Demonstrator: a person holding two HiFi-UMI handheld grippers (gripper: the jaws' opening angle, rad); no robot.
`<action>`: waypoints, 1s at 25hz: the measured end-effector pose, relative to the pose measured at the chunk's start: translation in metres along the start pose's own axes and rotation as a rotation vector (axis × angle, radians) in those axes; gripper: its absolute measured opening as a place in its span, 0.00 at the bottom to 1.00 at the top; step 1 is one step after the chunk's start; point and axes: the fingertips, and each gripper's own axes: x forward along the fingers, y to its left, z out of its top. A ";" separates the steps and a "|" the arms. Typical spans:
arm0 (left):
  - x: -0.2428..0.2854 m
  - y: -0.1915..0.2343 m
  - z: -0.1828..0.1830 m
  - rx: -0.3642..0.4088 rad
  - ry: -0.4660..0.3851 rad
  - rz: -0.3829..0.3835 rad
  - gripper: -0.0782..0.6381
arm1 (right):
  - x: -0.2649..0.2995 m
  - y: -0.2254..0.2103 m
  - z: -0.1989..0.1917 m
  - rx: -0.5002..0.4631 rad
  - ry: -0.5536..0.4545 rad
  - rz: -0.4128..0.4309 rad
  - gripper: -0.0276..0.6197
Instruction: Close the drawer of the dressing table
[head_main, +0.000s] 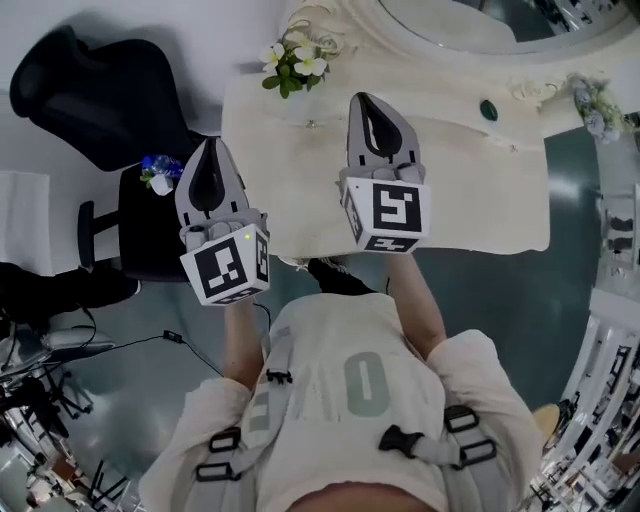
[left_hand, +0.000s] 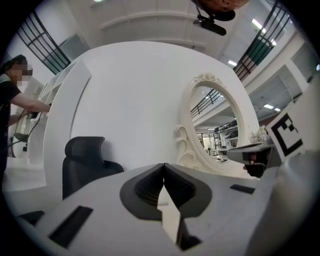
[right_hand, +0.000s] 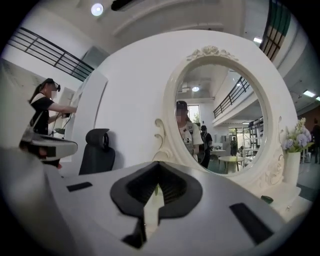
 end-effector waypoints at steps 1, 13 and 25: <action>-0.002 -0.005 0.009 0.023 -0.018 -0.004 0.14 | -0.008 -0.002 0.009 0.002 -0.011 0.014 0.05; -0.040 -0.044 0.053 -0.004 -0.104 -0.056 0.14 | -0.089 -0.010 0.036 -0.004 -0.054 0.035 0.05; -0.052 -0.056 0.067 -0.002 -0.122 -0.071 0.14 | -0.105 -0.012 0.051 -0.052 -0.085 0.021 0.05</action>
